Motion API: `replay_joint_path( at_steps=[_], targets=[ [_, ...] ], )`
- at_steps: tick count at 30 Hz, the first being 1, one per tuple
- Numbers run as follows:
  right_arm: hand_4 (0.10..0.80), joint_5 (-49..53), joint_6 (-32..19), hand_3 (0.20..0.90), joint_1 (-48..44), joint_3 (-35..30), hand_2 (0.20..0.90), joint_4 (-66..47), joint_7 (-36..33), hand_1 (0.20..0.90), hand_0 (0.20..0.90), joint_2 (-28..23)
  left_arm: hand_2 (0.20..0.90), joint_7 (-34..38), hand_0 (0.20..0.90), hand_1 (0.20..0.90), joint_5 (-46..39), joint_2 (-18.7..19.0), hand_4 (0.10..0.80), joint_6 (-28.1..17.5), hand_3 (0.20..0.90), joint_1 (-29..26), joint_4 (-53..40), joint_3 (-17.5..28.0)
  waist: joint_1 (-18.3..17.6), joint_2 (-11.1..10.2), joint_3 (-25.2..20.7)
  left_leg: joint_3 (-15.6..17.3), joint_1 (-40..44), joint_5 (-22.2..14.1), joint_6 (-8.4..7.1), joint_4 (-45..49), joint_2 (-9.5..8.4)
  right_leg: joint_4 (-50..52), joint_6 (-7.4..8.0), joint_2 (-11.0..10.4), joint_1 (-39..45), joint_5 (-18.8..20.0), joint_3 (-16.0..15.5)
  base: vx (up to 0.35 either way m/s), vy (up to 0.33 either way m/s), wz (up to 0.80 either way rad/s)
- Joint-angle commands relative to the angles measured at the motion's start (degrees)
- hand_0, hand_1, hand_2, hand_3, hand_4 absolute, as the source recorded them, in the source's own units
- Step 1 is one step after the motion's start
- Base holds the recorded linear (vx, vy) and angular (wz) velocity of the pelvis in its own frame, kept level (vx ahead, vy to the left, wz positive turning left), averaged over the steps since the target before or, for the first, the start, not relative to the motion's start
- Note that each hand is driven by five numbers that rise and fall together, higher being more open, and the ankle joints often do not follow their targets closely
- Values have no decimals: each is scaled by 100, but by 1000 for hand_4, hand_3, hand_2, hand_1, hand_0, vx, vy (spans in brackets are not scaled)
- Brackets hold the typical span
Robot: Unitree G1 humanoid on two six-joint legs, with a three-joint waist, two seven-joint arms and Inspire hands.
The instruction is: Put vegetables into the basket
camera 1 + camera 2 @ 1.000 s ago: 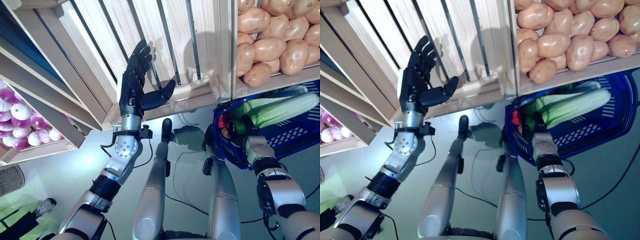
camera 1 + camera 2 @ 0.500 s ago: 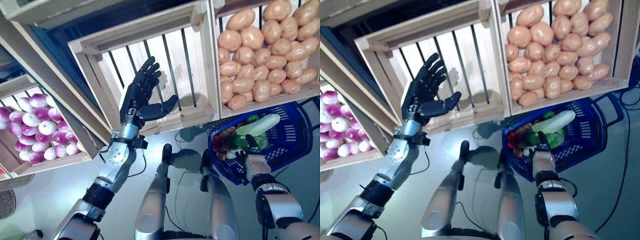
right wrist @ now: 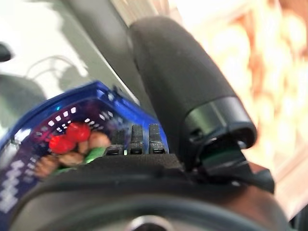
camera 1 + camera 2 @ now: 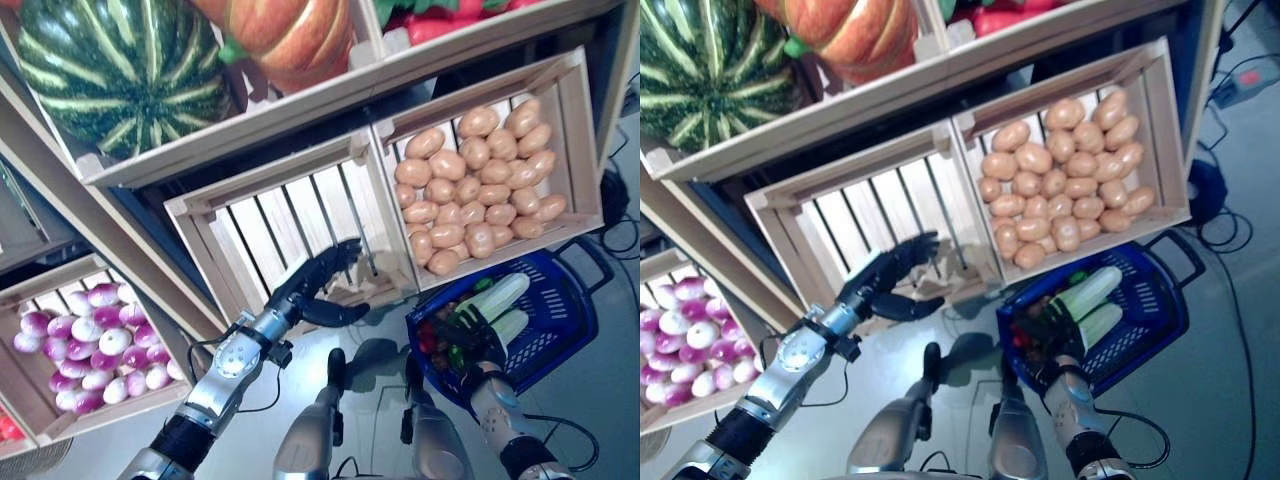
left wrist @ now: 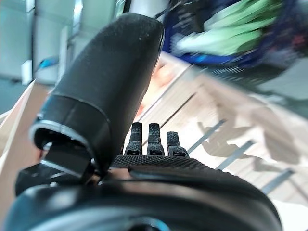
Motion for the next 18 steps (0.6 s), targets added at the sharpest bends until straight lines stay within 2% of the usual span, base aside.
replay_joint_path(
  at_steps=[1, 3, 6, 14, 18],
  targets=[
    [800, -520, 89, 900, 536, 246, 900, 244, 591, 900, 900, -175, 900, -138, 900, 900, 786, 155, 800, -465, 900, 226, 436, -394, -42, -236, -871, 113, -78, -193, -122, 106, -42, 340, 81, -195, 117, -89, -86, 157, 11, -9],
    [800, -578, 173, 900, 592, 289, 900, 509, 607, 900, 900, -125, 900, -1, 900, 900, 1168, 135, 800, -495, 900, 275, 901, -586, -70, -267, -951, 152, 67, -259, -121, 116, -22, 340, 96, -197, 233, -127, -56, 144, 12, -11],
    [800, -744, 301, 900, 659, 225, 900, 1057, 435, 900, 900, 19, 900, 204, 900, 900, 1409, -89, 800, -343, 900, 391, 1700, -609, -111, -290, -1071, 203, 271, -340, -125, 107, 15, 306, 111, -181, 411, -164, 8, 136, 20, -11],
    [800, -1244, 582, 900, 748, -130, 900, 2139, 210, 900, 900, 365, 900, 788, 900, 900, 1939, -859, 800, -72, 900, 666, 3988, -179, -158, -310, -1315, 260, 724, -495, -130, 72, 66, 234, 119, -164, 822, -251, 63, 102, 4, -10],
    [800, -1204, 631, 900, 752, -144, 900, 2179, 182, 900, 900, 530, 900, 1347, 900, 900, 1957, -1167, 800, 161, 900, 721, 4643, 147, -132, -341, -1403, 205, 861, -553, -130, 60, 69, 212, 105, -164, 966, -301, 55, 64, -12, -2]
  ],
)
